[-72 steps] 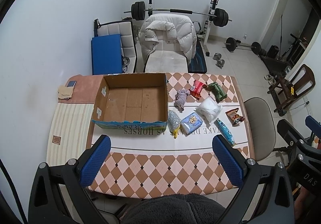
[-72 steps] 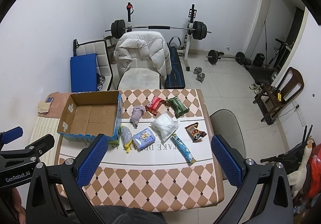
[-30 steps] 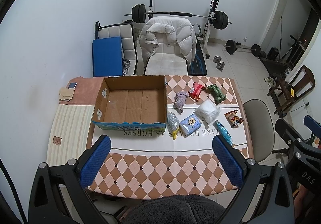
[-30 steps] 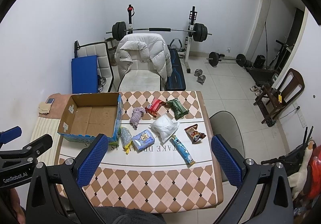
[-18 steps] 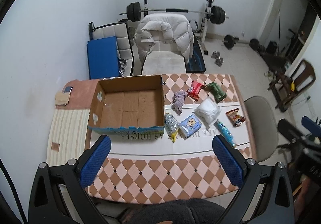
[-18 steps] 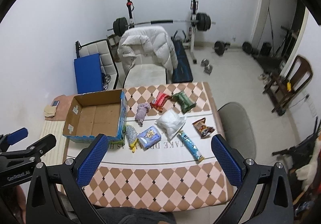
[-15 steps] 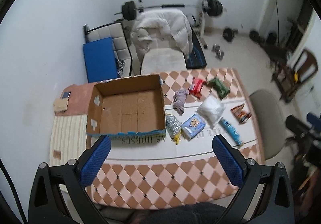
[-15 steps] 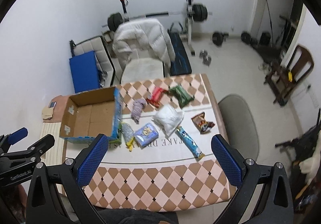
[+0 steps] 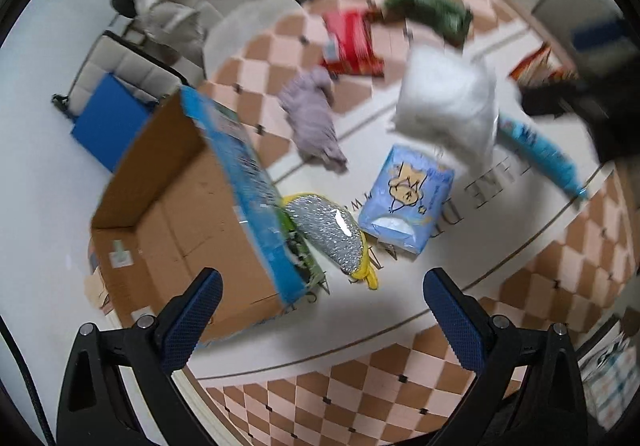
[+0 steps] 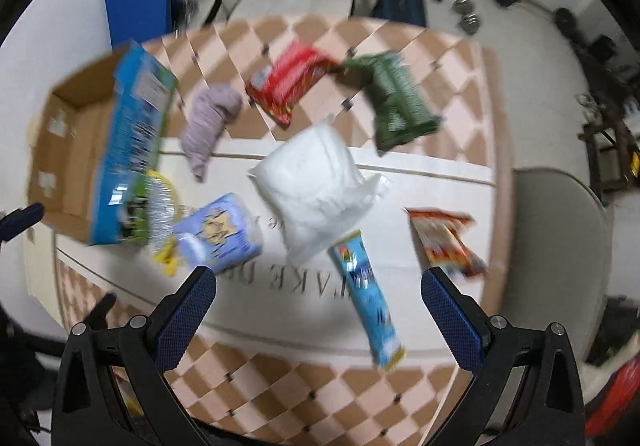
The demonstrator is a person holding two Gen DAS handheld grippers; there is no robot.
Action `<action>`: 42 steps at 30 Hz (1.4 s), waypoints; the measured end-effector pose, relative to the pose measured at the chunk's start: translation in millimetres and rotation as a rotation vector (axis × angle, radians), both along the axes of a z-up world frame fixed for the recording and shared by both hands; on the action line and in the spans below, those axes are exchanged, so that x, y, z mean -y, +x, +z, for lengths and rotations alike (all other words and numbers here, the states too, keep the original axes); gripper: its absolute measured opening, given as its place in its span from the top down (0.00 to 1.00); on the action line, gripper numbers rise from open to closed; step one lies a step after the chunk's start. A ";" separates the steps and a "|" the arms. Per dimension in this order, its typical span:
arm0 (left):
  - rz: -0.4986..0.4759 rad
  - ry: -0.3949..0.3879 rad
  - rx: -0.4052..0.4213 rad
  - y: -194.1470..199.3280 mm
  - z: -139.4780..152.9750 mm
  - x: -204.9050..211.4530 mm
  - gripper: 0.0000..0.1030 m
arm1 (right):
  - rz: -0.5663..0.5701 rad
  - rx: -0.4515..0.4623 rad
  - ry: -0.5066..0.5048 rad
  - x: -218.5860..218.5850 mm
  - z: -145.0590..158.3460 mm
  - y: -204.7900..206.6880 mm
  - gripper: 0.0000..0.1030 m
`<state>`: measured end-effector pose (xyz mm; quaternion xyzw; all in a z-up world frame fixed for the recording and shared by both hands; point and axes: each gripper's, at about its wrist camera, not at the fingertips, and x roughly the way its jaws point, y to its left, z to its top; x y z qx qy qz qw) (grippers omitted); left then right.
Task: Organize soft objects
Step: 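Grasp the white tissue pack with the right tool while the left tool grasps the blue cartoon pack, then carry both packs into the cardboard box and open both tools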
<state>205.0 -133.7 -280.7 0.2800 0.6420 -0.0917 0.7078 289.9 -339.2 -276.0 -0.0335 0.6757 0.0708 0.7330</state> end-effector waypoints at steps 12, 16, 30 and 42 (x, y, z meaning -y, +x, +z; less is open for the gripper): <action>-0.009 0.032 -0.107 17.1 -53.7 5.1 0.00 | 0.212 -0.212 -0.101 -48.9 -145.5 70.9 0.12; -0.074 -0.017 -0.160 28.1 -61.4 26.5 0.00 | 0.056 -0.266 -0.053 -10.3 -147.9 70.9 0.23; -0.151 0.045 -0.444 61.6 -160.3 57.1 0.01 | -0.057 -0.346 0.013 58.6 -163.8 54.3 0.14; 0.049 -0.066 -0.425 63.3 -145.3 39.8 0.51 | -0.057 -0.343 -0.051 28.8 -177.2 22.5 0.26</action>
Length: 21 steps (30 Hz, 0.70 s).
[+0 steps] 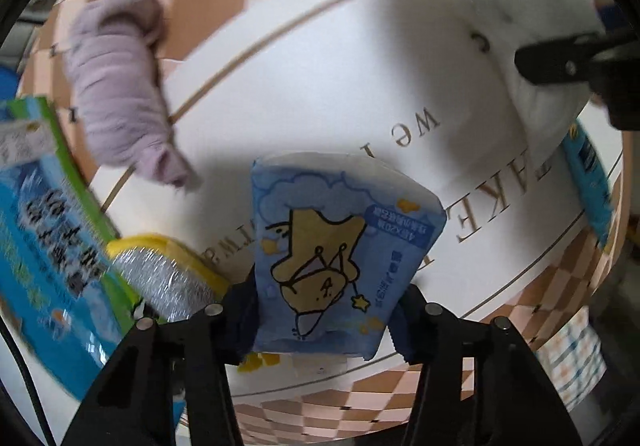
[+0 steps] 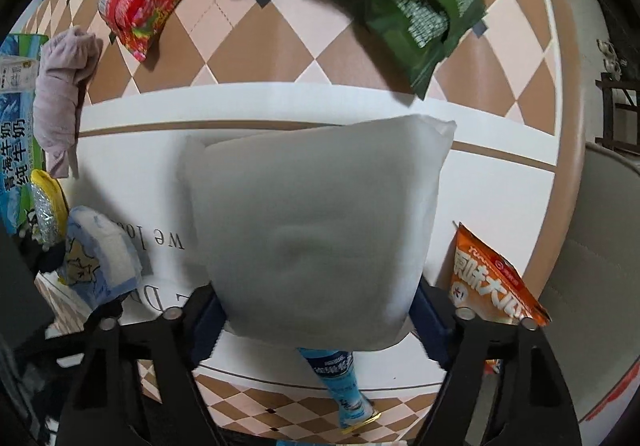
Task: Organize soft objects
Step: 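Carry both packs into the cardboard box and open both tools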
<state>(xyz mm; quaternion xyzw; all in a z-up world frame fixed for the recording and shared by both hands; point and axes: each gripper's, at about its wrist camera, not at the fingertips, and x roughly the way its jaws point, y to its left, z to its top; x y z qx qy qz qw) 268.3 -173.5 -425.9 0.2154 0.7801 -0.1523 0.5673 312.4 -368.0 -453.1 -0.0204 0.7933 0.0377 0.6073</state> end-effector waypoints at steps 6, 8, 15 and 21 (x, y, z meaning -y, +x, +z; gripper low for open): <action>0.187 -0.067 0.062 9.4 47.3 -28.9 0.51 | -0.097 0.046 0.053 8.6 25.4 -13.6 0.30; 0.266 -0.101 0.085 17.9 65.3 -51.8 0.51 | -0.125 0.076 0.069 9.4 39.2 -21.8 0.30; 0.462 -0.164 0.234 6.5 145.6 -123.6 0.51 | -0.125 0.181 0.166 -27.8 106.4 -60.7 0.31; 0.592 -0.170 0.295 2.7 186.1 -182.2 0.51 | -0.053 0.265 0.295 -108.9 186.1 -58.3 0.31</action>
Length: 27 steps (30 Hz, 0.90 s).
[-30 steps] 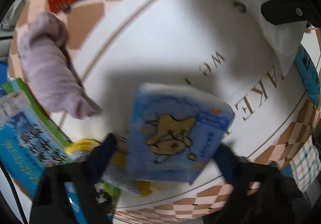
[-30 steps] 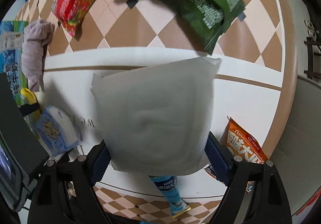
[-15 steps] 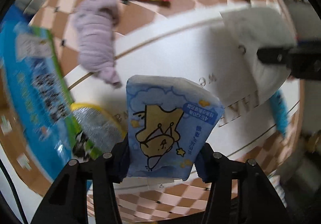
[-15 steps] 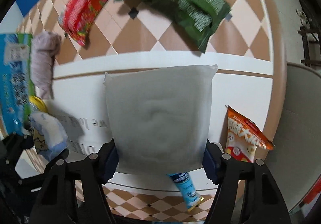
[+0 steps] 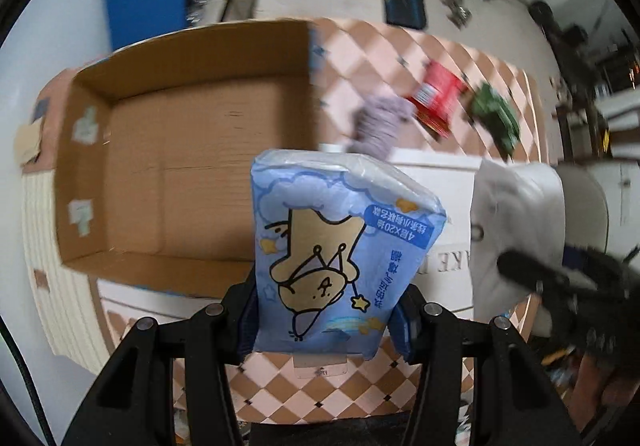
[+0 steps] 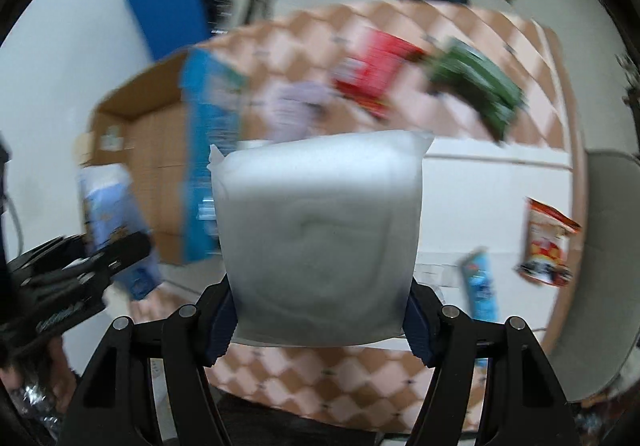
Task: Organize soft objects
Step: 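Carry both packs into the cardboard box and open both tools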
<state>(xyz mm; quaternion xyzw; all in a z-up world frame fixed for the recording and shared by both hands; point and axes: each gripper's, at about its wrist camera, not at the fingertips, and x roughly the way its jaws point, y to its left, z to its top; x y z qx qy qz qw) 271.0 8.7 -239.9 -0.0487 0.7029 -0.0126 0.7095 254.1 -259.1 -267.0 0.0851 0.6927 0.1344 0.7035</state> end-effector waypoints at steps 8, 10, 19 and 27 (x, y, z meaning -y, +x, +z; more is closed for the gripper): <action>0.149 -0.025 -0.016 20.8 0.3 -106.7 0.51 | 0.100 0.044 0.046 -149.0 22.2 29.2 0.31; 0.154 -0.016 -0.027 35.8 -8.6 -128.0 0.51 | 0.101 0.046 0.021 -178.9 17.3 41.4 0.31; 0.101 -0.003 -0.134 92.9 -71.1 -187.3 0.51 | 0.052 -0.023 -0.036 -257.1 -46.5 111.3 0.31; 0.056 -0.037 -0.244 127.6 -134.0 -191.5 0.51 | 0.028 -0.094 -0.080 -280.6 -106.3 138.3 0.31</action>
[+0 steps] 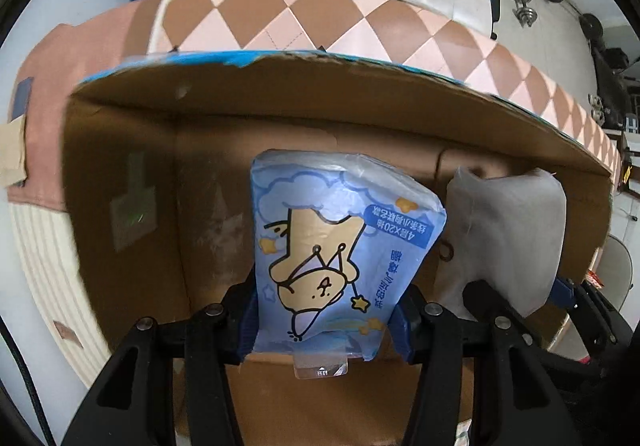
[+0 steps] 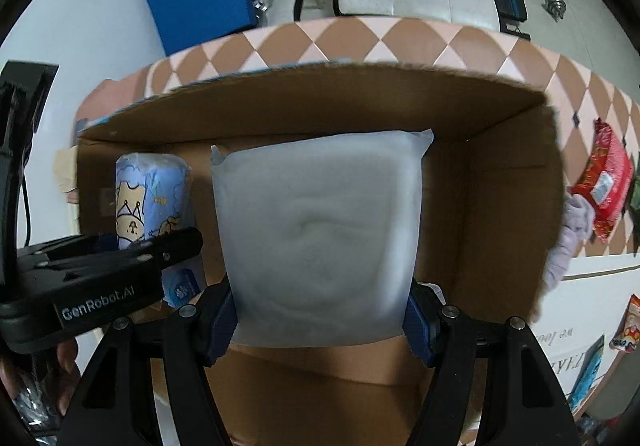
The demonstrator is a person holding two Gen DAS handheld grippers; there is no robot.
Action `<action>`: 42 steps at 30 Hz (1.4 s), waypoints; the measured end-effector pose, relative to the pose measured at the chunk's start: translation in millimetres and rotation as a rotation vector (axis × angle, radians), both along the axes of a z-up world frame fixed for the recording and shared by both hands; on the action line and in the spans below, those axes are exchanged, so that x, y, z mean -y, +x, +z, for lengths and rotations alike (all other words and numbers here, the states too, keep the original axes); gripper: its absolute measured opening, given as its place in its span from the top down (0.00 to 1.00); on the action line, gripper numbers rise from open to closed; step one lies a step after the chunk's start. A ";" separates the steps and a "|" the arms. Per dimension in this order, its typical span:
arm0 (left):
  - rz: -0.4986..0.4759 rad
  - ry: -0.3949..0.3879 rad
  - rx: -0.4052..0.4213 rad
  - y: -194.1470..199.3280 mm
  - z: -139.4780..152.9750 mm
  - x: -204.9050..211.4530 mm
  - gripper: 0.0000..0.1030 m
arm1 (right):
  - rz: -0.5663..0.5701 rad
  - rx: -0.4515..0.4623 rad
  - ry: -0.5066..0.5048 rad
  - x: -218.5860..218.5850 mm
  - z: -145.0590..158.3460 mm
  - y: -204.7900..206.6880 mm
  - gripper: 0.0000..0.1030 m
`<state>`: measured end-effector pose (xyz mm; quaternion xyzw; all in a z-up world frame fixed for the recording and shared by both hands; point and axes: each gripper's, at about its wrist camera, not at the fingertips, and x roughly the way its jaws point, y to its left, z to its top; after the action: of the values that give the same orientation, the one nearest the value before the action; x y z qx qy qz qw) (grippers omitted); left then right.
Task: Organize soft objects
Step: 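Carry both packs into the cardboard box and open both tools, then grasp the lilac cloth with the left tool while the right tool grasps the green snack bag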
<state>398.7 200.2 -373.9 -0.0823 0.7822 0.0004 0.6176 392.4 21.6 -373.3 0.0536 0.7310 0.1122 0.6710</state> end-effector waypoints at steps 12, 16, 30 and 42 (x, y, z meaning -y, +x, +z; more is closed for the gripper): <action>-0.049 -0.071 -0.017 4.3 -14.3 27.5 0.34 | -0.019 -0.010 0.012 -1.8 -14.2 -1.3 0.17; -0.047 -0.049 0.027 -3.5 3.2 29.8 0.14 | -0.016 0.012 -0.018 -1.5 2.9 -4.5 0.10; -0.008 0.062 0.259 -85.1 74.3 18.9 0.03 | -0.010 0.139 -0.113 -8.0 45.8 -60.2 0.00; 0.042 0.123 0.360 -148.9 120.1 14.6 0.03 | 0.009 0.244 -0.073 -2.8 92.8 -138.1 0.00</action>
<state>249.7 185.6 -253.8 -0.0596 0.6557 0.0464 0.7513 254.3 24.4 -280.5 0.0118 0.6477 0.0940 0.7559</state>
